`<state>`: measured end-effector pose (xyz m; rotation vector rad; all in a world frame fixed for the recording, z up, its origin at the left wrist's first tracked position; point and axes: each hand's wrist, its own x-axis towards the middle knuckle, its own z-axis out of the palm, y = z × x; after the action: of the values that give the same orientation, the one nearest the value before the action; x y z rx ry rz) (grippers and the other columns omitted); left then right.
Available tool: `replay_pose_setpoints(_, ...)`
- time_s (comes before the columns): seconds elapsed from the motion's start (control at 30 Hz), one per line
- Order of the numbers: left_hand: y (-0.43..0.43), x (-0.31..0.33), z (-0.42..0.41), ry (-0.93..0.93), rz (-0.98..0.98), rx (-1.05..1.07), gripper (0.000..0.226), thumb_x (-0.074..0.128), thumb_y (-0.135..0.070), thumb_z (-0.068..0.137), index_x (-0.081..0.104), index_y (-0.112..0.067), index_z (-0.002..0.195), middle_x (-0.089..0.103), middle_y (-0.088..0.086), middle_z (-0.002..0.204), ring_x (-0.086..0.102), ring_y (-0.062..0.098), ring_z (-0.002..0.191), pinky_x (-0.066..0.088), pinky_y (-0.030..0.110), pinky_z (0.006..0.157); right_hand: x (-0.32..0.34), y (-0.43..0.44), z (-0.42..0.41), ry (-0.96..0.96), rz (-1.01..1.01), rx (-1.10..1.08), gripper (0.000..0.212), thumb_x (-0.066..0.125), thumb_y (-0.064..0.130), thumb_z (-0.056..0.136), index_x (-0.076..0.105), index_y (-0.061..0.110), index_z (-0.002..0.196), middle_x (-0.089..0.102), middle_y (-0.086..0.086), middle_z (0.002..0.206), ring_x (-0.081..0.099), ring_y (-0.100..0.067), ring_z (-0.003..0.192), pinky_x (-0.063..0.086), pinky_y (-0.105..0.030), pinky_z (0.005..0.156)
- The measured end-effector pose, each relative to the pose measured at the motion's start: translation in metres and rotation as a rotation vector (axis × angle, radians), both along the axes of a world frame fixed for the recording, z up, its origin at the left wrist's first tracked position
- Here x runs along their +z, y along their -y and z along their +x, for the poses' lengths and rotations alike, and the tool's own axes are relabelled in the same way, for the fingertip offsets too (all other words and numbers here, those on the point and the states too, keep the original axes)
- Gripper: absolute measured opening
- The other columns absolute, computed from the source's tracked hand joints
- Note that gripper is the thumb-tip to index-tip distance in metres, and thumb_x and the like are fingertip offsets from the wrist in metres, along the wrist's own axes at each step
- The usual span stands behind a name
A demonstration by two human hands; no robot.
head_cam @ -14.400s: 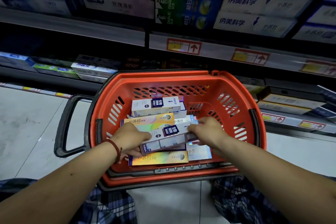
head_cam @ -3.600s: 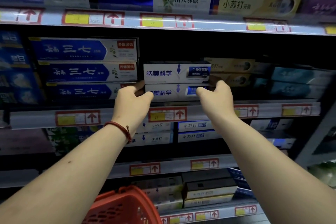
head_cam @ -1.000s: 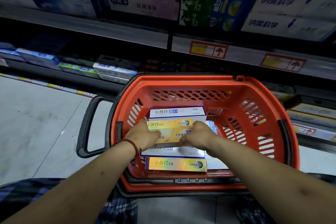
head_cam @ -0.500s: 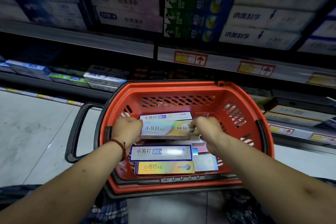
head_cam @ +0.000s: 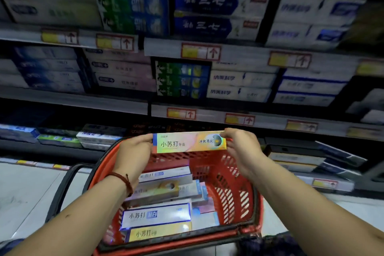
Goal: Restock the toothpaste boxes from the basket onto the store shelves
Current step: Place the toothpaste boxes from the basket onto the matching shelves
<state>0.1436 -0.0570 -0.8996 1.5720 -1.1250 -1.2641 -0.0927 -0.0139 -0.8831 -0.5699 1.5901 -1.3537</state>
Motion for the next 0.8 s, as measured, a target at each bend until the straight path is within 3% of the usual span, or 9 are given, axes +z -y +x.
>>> replay_pose_setpoints(0.1, 0.0, 0.03, -0.028, -0.037, -0.069, -0.011, 0.048, 0.052, 0.006, 0.082, 0.078, -0.033, 0.077, 0.079, -0.007, 0.087, 0.071, 0.02, 0.097, 0.054, 0.036, 0.093, 0.033, -0.008, -0.026, -0.014, -0.059, -0.019, 0.036, 0.071, 0.023, 0.035, 0.076, 0.008, 0.067, 0.076, -0.014, 0.106, 0.067, -0.037, 0.11, 0.052, -0.056, 0.1)
replay_pose_setpoints(0.23, -0.001, 0.072, -0.076, -0.065, -0.185, -0.047, 0.047, 0.053, 0.003, 0.086, 0.077, -0.036, 0.074, 0.078, -0.004, 0.094, 0.069, 0.02, 0.103, 0.054, 0.04, 0.098, 0.073, -0.022, -0.064, 0.003, -0.103, -0.126, 0.037, 0.068, 0.011, 0.05, 0.069, -0.004, 0.085, 0.074, -0.013, 0.104, 0.062, -0.042, 0.117, 0.046, -0.057, 0.105)
replay_pose_setpoints(0.33, -0.003, 0.101, -0.115, -0.12, -0.232, -0.105, 0.039, 0.055, -0.001, 0.091, 0.075, -0.034, 0.083, 0.077, -0.004, 0.096, 0.07, 0.018, 0.101, 0.055, 0.035, 0.093, 0.089, -0.028, -0.1, -0.007, -0.163, -0.205, 0.052, 0.07, 0.019, 0.032, 0.076, 0.003, 0.082, 0.076, -0.012, 0.105, 0.066, -0.036, 0.112, 0.048, -0.053, 0.105)
replay_pose_setpoints(0.4, -0.003, 0.115, -0.142, -0.141, -0.275, -0.152, 0.022, 0.062, -0.018, 0.087, 0.076, -0.035, 0.086, 0.078, -0.005, 0.098, 0.071, 0.016, 0.103, 0.055, 0.037, 0.096, 0.101, -0.034, -0.126, -0.028, -0.21, -0.246, 0.041, 0.071, 0.02, 0.037, 0.078, 0.011, 0.076, 0.077, -0.01, 0.101, 0.067, -0.032, 0.107, 0.049, -0.052, 0.104)
replay_pose_setpoints(0.47, -0.004, 0.128, -0.169, -0.143, -0.31, -0.183, 0.02, 0.066, -0.038, 0.075, 0.079, -0.041, 0.09, 0.077, -0.01, 0.104, 0.07, 0.014, 0.106, 0.054, 0.041, 0.1, 0.117, -0.044, -0.149, -0.06, -0.259, -0.292, 0.015, 0.073, 0.011, 0.059, 0.079, 0.018, 0.07, 0.075, -0.006, 0.102, 0.066, -0.027, 0.106, 0.049, -0.048, 0.103)
replay_pose_setpoints(0.5, -0.005, 0.134, -0.184, -0.15, -0.319, -0.205, 0.021, 0.066, -0.041, 0.075, 0.079, -0.043, 0.091, 0.077, -0.011, 0.107, 0.07, 0.014, 0.106, 0.054, 0.042, 0.1, 0.123, -0.048, -0.164, -0.071, -0.274, -0.326, 0.014, 0.071, 0.006, 0.069, 0.079, 0.017, 0.072, 0.074, -0.005, 0.104, 0.065, -0.026, 0.108, 0.048, -0.046, 0.103)
replay_pose_setpoints(0.63, -0.013, 0.161, -0.246, -0.18, -0.384, -0.312, 0.02, 0.064, -0.034, 0.087, 0.079, -0.044, 0.096, 0.076, -0.011, 0.109, 0.069, 0.011, 0.107, 0.055, 0.038, 0.098, 0.145, -0.061, -0.223, -0.127, -0.329, -0.433, 0.025, 0.067, 0.002, 0.081, 0.077, 0.02, 0.095, 0.071, -0.005, 0.113, 0.065, -0.024, 0.112, 0.048, -0.04, 0.107)
replay_pose_setpoints(0.8, -0.018, 0.186, -0.32, -0.156, -0.506, -0.391, 0.035, 0.061, -0.021, 0.097, 0.068, -0.023, 0.131, 0.065, -0.007, 0.121, 0.063, 0.01, 0.11, 0.052, 0.035, 0.102, 0.173, -0.073, -0.288, -0.296, -0.328, -0.556, 0.029, 0.069, 0.006, 0.077, 0.078, 0.02, 0.101, 0.074, -0.004, 0.107, 0.067, -0.026, 0.11, 0.052, -0.044, 0.104)
